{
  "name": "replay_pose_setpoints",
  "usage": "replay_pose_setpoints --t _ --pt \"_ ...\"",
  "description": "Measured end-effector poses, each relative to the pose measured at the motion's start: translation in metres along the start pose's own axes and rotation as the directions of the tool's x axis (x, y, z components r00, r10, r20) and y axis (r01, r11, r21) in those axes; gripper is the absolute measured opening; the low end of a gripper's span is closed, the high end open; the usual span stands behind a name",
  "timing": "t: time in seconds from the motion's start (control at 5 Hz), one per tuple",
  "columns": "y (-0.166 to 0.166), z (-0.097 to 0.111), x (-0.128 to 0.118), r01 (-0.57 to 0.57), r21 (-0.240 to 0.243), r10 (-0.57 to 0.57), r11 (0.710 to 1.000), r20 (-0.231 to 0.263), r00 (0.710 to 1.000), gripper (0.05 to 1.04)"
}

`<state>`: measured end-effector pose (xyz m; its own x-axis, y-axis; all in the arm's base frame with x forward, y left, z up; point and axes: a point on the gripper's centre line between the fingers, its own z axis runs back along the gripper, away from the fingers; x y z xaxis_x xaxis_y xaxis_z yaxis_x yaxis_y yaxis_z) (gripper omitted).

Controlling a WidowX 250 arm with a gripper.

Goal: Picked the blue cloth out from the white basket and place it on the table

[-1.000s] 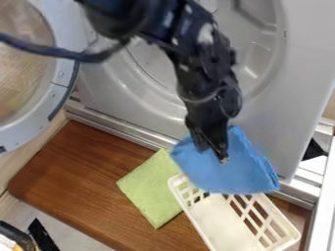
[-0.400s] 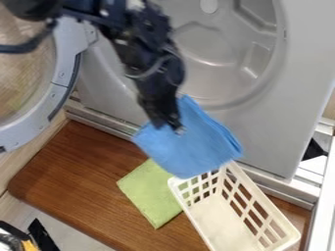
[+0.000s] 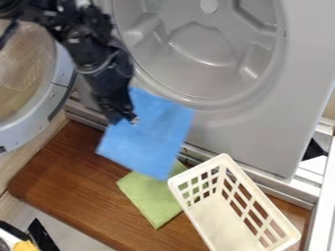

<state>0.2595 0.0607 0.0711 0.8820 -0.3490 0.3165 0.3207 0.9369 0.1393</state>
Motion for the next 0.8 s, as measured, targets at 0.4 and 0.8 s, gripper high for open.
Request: replay_pose_setpoints --t 0.4,0.8 --pt "0.017 -0.035 -0.032 -0.094 -0.028 0.092 0.995 -0.084 0.992 0.053" --pt "0.005 -0.065 -0.045 -0.126 -0.100 0.113 0.987 -0.135 0.985 0.053"
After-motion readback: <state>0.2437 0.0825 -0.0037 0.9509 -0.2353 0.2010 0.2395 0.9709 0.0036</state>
